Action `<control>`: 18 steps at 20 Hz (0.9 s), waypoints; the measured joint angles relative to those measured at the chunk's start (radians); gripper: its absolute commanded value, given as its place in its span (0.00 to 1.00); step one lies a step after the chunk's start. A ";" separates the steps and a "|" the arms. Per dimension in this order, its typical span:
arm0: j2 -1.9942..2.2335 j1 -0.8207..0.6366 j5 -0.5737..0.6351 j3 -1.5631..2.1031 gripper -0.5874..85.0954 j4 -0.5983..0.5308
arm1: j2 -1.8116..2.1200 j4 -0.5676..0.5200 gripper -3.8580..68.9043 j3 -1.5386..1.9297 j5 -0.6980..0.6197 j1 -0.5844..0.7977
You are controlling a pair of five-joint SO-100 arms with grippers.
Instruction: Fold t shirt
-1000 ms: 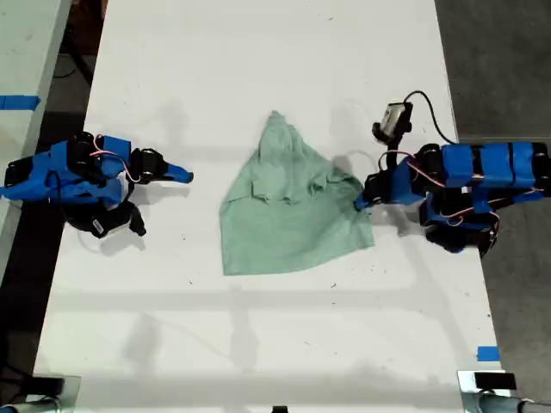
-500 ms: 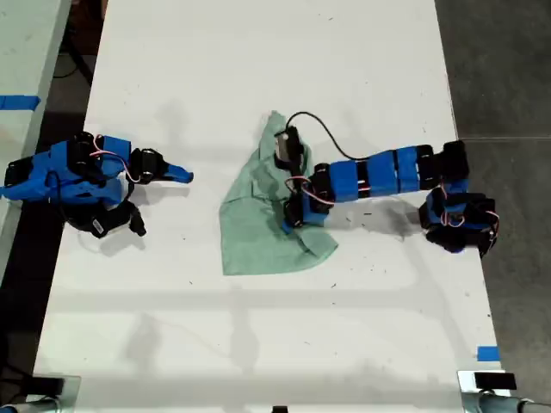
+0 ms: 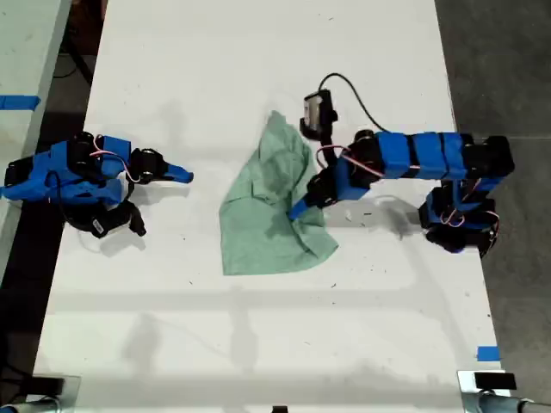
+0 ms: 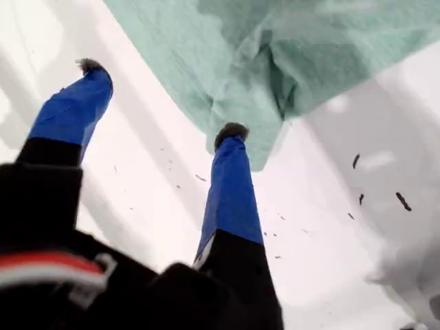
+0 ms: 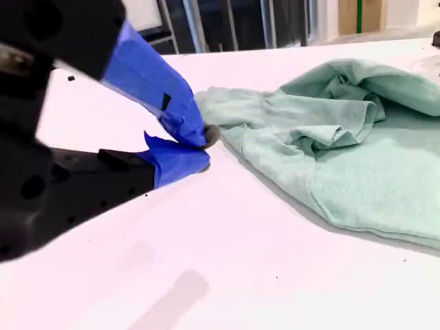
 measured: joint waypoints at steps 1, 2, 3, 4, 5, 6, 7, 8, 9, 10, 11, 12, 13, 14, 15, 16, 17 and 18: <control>0.000 0.000 0.000 0.000 0.00 0.000 | 0.138 -0.002 0.07 0.124 0.017 0.011; 0.000 0.000 0.000 0.000 0.00 0.000 | 0.285 -0.043 0.07 0.278 0.043 0.018; 0.000 0.000 0.000 0.000 0.00 0.000 | 0.445 -0.106 0.07 0.460 0.064 0.020; 0.000 0.000 0.000 0.000 0.00 0.000 | 0.617 -0.181 0.07 0.663 0.074 0.020; 0.000 0.000 0.000 0.000 0.00 0.000 | 0.796 -0.270 0.07 0.877 0.074 0.020; 0.000 0.000 0.000 0.000 0.00 0.000 | 0.980 -0.336 0.07 1.086 0.074 0.011; 0.000 0.000 0.000 0.000 0.00 0.000 | 1.173 -0.364 0.07 1.292 0.074 -0.011; 0.000 0.000 0.000 0.000 0.00 0.000 | 1.368 -0.354 0.07 1.488 0.072 -0.026; 0.000 0.000 0.000 0.000 0.00 0.000 | 1.542 -0.331 0.07 1.654 0.063 -0.021; 0.000 0.000 0.000 0.000 0.00 0.000 | 1.631 -0.336 0.07 1.706 0.049 -0.012; 0.000 0.000 0.000 0.000 0.00 0.000 | 1.681 -0.325 0.08 1.712 0.040 -0.021; 0.000 0.000 0.000 0.000 0.00 0.000 | 1.687 -0.314 0.08 1.713 0.041 -0.003; 0.000 0.000 0.000 0.000 0.00 0.000 | 1.694 -0.305 0.07 1.717 0.040 0.008; 0.000 0.000 0.000 0.000 0.00 0.000 | 1.706 -0.302 0.07 1.718 0.040 0.003; 0.000 0.000 0.000 0.000 0.00 0.000 | 1.707 -0.299 0.07 1.718 0.040 0.003; 0.000 0.000 0.000 0.000 0.00 0.000 | 1.710 -0.299 0.07 1.718 0.040 0.003; 0.000 0.002 0.000 0.000 0.00 0.000 | 1.712 -0.299 0.07 1.718 0.040 0.003; 0.000 0.002 0.000 0.000 0.00 0.000 | 1.712 -0.299 0.07 1.718 0.040 0.003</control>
